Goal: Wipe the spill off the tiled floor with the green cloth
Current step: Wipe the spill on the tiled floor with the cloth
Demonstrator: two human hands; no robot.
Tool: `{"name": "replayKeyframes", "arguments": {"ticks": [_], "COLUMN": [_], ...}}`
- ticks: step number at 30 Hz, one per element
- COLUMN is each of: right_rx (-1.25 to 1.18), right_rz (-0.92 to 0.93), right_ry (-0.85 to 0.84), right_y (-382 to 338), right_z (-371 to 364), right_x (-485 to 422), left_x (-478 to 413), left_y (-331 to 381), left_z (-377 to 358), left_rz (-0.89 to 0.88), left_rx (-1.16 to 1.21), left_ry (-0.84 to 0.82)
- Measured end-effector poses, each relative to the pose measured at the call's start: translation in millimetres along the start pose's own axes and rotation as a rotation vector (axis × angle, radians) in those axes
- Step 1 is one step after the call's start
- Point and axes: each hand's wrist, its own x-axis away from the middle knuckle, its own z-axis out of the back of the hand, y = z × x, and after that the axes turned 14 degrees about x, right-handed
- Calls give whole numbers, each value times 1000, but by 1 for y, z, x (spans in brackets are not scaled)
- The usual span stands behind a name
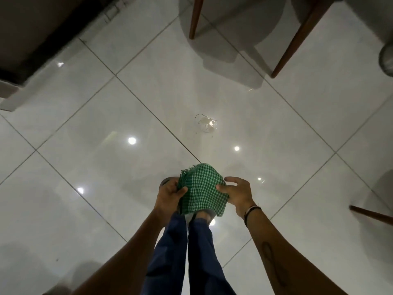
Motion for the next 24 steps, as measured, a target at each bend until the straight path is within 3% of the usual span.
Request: {"name": "replayKeyframes", "arguments": {"ticks": [6,11,15,18,22,24], "right_rx": [257,357,884,1217,1254,1288], "right_rz": [238,427,603,778,884,962], "right_ry": [211,368,460,392,592,563], "right_y": [9,17,36,55,71,83], "right_z": [-32,-72,-124,-164,-195,-187], "right_x": [-84,-198,-290,-348,-391,-396], "left_x": [-91,-215,-313,-369,-414,-422], "left_y": [-29,-51,-76,-94,-121,-130], "left_z": [-5,-16,-10,7,37,48], "left_rz": [-32,-147,-342,-538,-832,-927], "left_rx": [-172,-452,-740,-996,-1275,-1302], "left_ry": [100,68,131,201,165,153]}}
